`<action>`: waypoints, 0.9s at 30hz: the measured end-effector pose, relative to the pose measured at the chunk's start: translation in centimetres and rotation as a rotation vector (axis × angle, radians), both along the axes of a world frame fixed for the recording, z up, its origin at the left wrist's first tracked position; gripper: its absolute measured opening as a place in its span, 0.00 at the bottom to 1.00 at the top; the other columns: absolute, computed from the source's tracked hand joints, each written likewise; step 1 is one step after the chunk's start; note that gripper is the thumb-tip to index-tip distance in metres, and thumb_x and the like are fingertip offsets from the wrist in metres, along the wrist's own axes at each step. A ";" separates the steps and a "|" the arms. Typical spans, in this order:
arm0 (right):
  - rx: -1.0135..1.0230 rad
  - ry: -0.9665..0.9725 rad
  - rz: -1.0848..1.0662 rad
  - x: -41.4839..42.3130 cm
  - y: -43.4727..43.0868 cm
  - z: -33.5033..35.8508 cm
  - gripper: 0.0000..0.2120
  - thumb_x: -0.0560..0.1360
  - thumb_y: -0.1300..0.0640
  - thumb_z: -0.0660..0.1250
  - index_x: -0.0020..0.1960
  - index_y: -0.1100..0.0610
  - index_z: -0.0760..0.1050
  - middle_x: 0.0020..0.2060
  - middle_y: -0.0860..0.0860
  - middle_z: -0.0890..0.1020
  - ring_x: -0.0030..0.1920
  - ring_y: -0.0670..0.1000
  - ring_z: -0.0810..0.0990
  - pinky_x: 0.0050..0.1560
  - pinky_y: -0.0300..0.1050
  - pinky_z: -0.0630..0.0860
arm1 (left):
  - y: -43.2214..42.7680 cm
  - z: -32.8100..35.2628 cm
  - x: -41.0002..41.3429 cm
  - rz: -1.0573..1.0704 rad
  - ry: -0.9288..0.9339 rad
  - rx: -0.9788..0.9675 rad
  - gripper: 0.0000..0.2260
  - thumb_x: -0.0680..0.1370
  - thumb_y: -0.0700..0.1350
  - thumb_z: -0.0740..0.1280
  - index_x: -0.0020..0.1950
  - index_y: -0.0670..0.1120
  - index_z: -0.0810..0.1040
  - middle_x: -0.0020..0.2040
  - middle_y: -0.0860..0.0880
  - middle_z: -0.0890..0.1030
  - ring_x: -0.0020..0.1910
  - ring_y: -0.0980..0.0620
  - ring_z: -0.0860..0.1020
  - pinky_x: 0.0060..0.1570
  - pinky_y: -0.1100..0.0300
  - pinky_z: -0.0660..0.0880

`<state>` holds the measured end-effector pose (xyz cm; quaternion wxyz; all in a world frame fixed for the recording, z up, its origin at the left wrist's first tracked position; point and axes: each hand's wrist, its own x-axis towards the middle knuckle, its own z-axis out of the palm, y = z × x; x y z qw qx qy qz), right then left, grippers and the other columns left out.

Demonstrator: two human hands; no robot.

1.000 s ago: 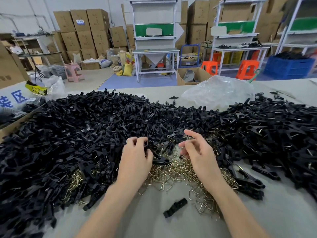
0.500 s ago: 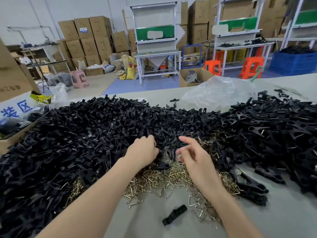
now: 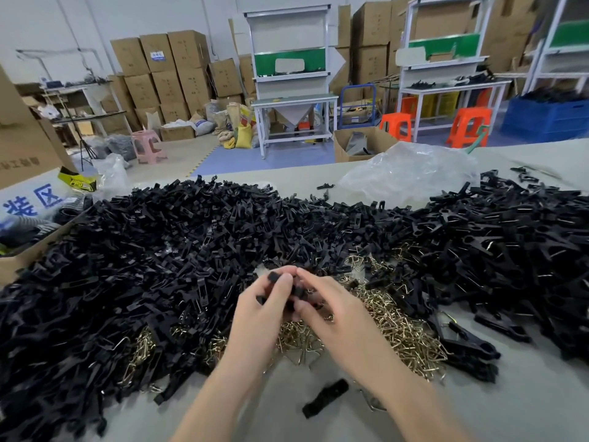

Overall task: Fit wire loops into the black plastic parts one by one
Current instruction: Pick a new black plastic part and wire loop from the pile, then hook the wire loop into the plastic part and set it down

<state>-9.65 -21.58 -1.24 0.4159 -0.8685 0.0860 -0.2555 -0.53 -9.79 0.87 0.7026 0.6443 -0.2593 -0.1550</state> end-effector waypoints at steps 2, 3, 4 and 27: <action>-0.008 0.010 -0.025 0.3 0.2 -0.4 0.23 0.81 0.45 0.65 0.74 0.37 0.67 0.58 0.34 0.77 0.59 0.36 0.77 0.61 0.40 0.77 | -0.1 -0.9 -0.6 0.039 -0.045 0.020 0.12 0.84 0.44 0.63 0.53 0.57 0.84 0.47 0.50 0.86 0.48 0.50 0.85 0.40 0.59 0.79; 0.010 0.001 -0.048 0.5 0.1 -0.5 0.23 0.80 0.47 0.67 0.74 0.38 0.69 0.57 0.35 0.78 0.59 0.36 0.77 0.62 0.40 0.77 | -0.2 -1.2 -0.7 0.047 -0.102 0.045 0.12 0.84 0.45 0.63 0.54 0.60 0.83 0.48 0.52 0.86 0.49 0.52 0.85 0.42 0.59 0.80; 0.041 -0.009 -0.067 0.6 0.1 -0.6 0.22 0.80 0.49 0.68 0.73 0.39 0.71 0.56 0.35 0.79 0.58 0.36 0.78 0.61 0.39 0.77 | -0.2 -1.4 -0.8 0.052 -0.164 0.073 0.12 0.84 0.46 0.62 0.54 0.61 0.82 0.49 0.54 0.86 0.50 0.54 0.84 0.46 0.59 0.81; 0.933 -0.120 -0.009 1.0 -0.3 0.5 0.14 0.74 0.58 0.74 0.59 0.58 0.81 0.48 0.53 0.88 0.49 0.52 0.87 0.48 0.37 0.82 | 0.2 -0.4 0.6 0.077 0.257 -0.101 0.07 0.82 0.40 0.57 0.48 0.46 0.73 0.29 0.53 0.73 0.25 0.54 0.70 0.26 0.59 0.69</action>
